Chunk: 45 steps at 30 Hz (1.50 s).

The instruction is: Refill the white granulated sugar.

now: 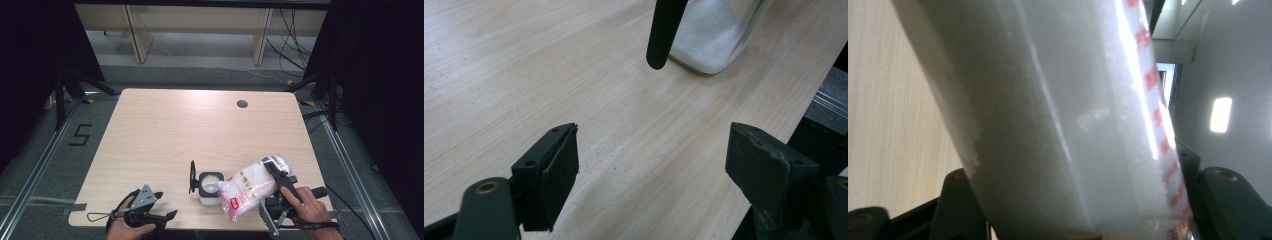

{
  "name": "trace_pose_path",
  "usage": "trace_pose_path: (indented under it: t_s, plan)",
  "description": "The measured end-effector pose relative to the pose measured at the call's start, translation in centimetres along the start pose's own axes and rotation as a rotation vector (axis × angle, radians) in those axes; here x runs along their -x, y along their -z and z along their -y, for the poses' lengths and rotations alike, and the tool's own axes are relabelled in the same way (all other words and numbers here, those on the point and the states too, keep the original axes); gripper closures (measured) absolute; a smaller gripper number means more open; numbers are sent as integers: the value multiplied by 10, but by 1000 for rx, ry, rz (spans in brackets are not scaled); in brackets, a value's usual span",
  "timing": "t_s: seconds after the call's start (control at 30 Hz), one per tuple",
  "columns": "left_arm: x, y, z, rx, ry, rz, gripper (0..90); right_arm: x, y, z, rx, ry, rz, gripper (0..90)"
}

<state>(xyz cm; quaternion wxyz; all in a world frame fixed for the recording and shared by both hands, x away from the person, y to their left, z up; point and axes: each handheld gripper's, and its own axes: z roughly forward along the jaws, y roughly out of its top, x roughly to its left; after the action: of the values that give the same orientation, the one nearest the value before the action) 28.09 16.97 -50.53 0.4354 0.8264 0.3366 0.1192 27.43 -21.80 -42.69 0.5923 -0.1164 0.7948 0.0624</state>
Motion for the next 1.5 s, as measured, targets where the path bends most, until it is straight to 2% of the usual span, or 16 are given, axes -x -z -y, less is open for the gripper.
trace_pose_path:
  t_s: [0.1, 0.13, 0.27, 0.43, 0.63, 0.8, 0.83, 1.0, 1.03, 1.1, 1.17, 1.27, 1.33, 1.4, 1.43, 1.5]
  plan:
    - [-1, 1, 0, -9, -10, -2, 206, 4, 1, -1, 0, 58, 10, 416]
    - [-1, 1, 0, -10, -10, -2, 206, -3, 2, -1, -22, -38, -2, 416]
    - [0, 0, 0, 0, -1, 0, 206, 3, 1, -5, 26, 59, 10, 416]
    - [0, 0, 0, 0, -1, 0, 206, 1, 2, -6, 9, 34, -1, 416]
    - [-1, 0, 0, -9, -12, -3, 206, 3, 3, -6, 11, 74, 10, 416]
    - [0, 0, 0, -1, -1, -1, 206, 2, 1, -7, 29, 58, 4, 416]
    - [0, 0, 0, -1, -2, -1, 206, 0, 3, -6, 10, 19, -1, 416]
    - [0, 0, 0, -8, -9, -2, 206, 3, 2, -8, 29, 68, 5, 416]
    - [0, 0, 0, 0, -1, 0, 206, 0, 3, -8, 14, 24, -3, 417]
    - [0, 0, 0, 0, -1, -1, 206, 4, 2, -9, 40, 80, 4, 416]
    - [0, 0, 0, 0, -1, -1, 206, 0, 3, -8, 23, 24, -1, 416]
    - [0, 0, 0, 0, -1, 0, 206, 3, 1, -5, 30, 54, 5, 416]
    - [0, 0, 0, 0, -1, 0, 206, -1, 2, -3, -2, -5, -4, 416]
    - [0, 0, 0, 0, -1, -1, 206, 5, 1, -3, 20, 82, 7, 416]
    - [0, 0, 0, 1, -2, -1, 206, 1, 1, -2, 1, 18, 0, 416]
    - [0, 0, 0, 0, -1, -1, 206, 2, 1, -1, 2, 36, -2, 416]
